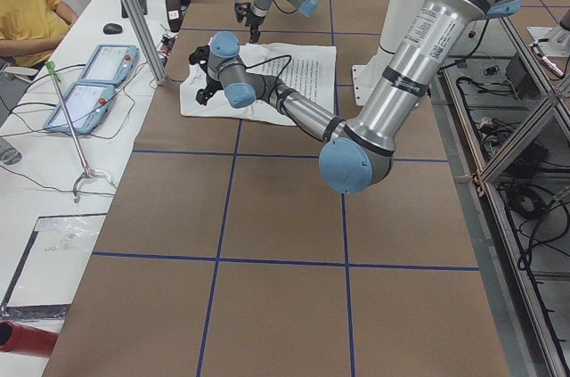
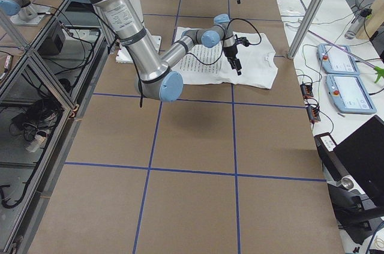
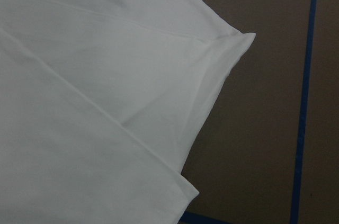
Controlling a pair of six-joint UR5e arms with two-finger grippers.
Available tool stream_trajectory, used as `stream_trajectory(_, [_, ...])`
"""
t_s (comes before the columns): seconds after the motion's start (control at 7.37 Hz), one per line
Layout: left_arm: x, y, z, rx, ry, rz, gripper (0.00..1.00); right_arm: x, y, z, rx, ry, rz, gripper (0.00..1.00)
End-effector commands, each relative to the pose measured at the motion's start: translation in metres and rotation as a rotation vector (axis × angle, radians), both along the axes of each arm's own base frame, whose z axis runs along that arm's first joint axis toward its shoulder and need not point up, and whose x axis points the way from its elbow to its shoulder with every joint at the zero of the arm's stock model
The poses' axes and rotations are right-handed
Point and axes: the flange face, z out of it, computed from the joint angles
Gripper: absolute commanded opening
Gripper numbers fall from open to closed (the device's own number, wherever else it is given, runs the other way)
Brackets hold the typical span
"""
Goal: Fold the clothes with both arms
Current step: 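Withdraw the right gripper while both grippers move toward the shirt hem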
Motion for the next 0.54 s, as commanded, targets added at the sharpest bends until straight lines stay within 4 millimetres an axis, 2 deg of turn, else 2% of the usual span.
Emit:
stream_trajectory(0.0, [-0.010, 0.070, 0.013, -0.130, 0.070, -0.032, 1.00, 0.064, 0.069, 0.022, -0.081, -0.191, 0.081, 1.00])
stream_trajectory(0.14, [0.007, 0.124, 0.007, -0.195, 0.106, -0.087, 1.00, 0.072, 0.110, 0.028, -0.150, -0.258, 0.144, 1.00])
stream_trajectory(0.27, [0.034, 0.174, 0.006, -0.287, 0.137, -0.126, 1.00, 0.076, 0.159, 0.034, -0.182, -0.310, 0.175, 1.00])
stream_trajectory(0.41, [0.063, 0.204, 0.009, -0.369, 0.153, -0.147, 1.00, 0.067, 0.210, 0.033, -0.208, -0.346, 0.231, 1.00])
